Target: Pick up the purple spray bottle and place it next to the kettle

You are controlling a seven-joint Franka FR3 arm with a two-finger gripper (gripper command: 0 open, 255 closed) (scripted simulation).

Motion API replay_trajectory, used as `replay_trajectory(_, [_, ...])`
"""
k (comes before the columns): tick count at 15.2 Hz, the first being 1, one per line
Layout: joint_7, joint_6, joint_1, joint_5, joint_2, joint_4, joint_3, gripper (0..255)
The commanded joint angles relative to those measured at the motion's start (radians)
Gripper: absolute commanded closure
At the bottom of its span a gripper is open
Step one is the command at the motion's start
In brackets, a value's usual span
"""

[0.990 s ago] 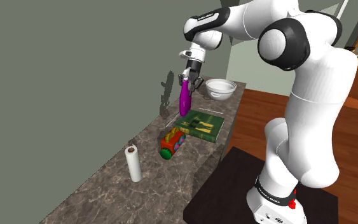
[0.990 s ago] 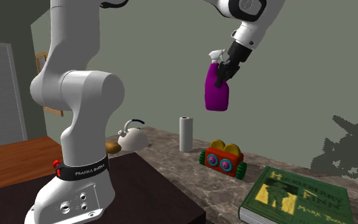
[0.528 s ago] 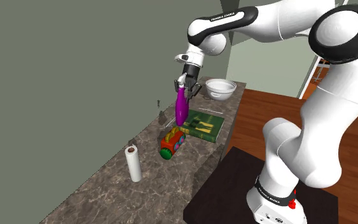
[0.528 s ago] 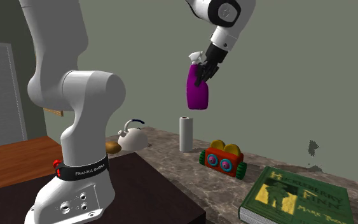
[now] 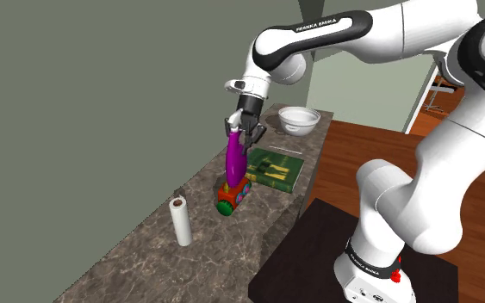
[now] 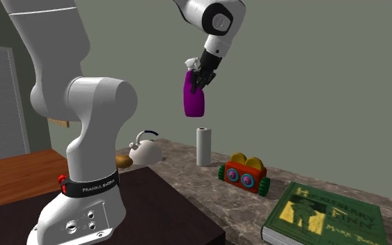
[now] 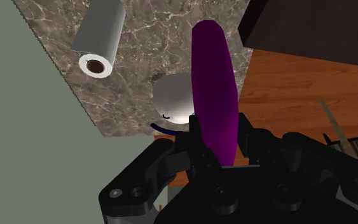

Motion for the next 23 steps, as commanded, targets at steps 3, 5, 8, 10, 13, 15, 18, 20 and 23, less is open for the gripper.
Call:
replay_trajectory(3, [0.099,0.064,0.004,0.009,-0.068,-0.087,0.101,255])
replay_trajectory(5, [0.144,0.097,0.015,0.023,-0.087,-0.119,0.147,255])
replay_trajectory(8, [0.209,0.146,0.038,0.049,-0.106,-0.158,0.214,255])
replay_trajectory(10, [0.251,0.179,0.056,0.068,-0.112,-0.178,0.256,255])
replay_trajectory(13, [0.311,0.229,0.088,0.101,-0.111,-0.199,0.318,255])
replay_trajectory(15, [0.337,0.251,0.104,0.116,-0.107,-0.204,0.345,255])
replay_trajectory(18, [0.315,0.288,0.108,0.126,-0.096,-0.234,0.338,255])
replay_trajectory(20, [0.299,0.312,0.112,0.134,-0.087,-0.253,0.333,255])
replay_trajectory(23, [0.274,0.349,0.118,0.147,-0.072,-0.28,0.324,255])
